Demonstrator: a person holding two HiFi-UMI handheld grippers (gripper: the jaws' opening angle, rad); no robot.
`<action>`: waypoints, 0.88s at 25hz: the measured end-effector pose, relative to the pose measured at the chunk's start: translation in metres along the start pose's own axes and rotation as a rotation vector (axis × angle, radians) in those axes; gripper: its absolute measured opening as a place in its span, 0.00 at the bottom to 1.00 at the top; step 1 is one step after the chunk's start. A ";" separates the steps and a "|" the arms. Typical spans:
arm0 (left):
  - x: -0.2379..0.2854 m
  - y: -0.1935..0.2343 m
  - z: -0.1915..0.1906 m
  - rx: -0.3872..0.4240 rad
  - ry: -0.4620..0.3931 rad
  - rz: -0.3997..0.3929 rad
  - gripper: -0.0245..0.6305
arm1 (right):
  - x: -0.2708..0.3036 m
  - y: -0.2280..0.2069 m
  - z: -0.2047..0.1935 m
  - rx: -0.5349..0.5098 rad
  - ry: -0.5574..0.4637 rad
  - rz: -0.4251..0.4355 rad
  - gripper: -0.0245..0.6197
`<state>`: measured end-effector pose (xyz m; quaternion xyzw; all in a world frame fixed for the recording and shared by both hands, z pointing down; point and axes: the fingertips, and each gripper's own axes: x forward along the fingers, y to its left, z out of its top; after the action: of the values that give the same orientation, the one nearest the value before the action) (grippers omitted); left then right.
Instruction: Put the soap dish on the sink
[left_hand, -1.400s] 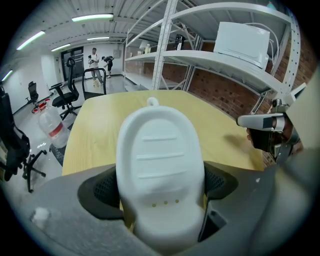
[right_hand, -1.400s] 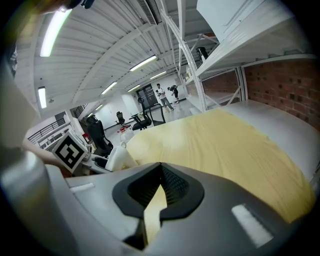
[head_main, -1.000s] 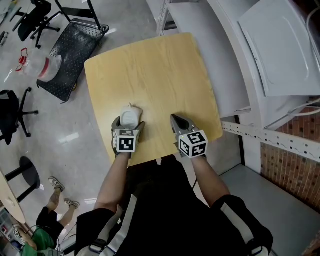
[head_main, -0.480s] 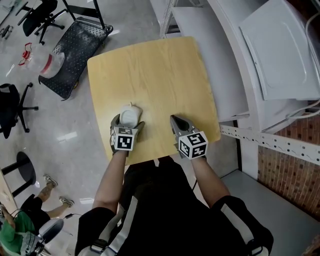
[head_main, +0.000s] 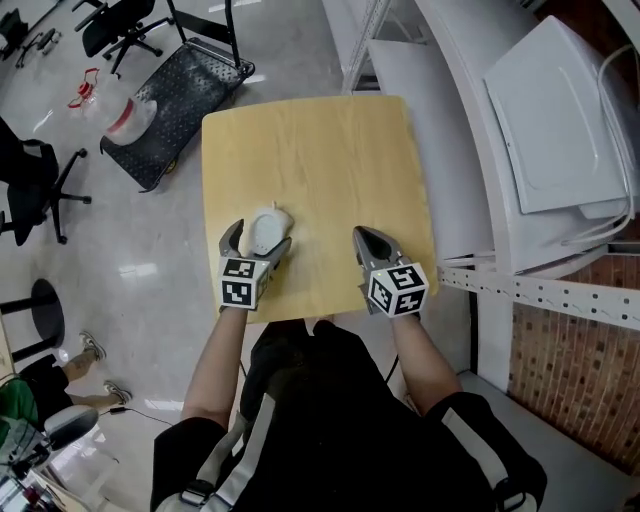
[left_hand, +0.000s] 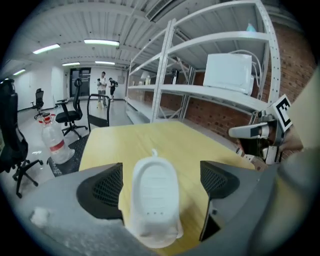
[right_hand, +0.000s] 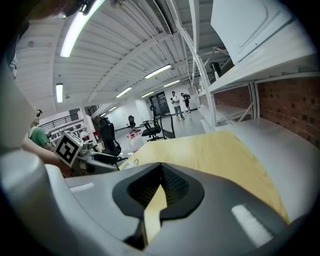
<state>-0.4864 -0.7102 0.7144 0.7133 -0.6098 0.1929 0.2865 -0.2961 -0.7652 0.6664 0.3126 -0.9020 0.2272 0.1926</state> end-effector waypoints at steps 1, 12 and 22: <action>-0.007 0.001 0.012 -0.001 -0.050 0.007 0.79 | -0.001 0.000 0.008 -0.006 -0.023 0.007 0.05; -0.124 -0.019 0.114 -0.071 -0.553 0.163 0.10 | -0.040 0.021 0.094 -0.121 -0.241 0.156 0.05; -0.189 -0.024 0.105 -0.035 -0.631 0.218 0.04 | -0.059 0.075 0.111 -0.157 -0.330 0.268 0.05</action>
<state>-0.5052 -0.6315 0.5122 0.6634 -0.7444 -0.0182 0.0735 -0.3250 -0.7429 0.5249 0.2070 -0.9696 0.1256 0.0342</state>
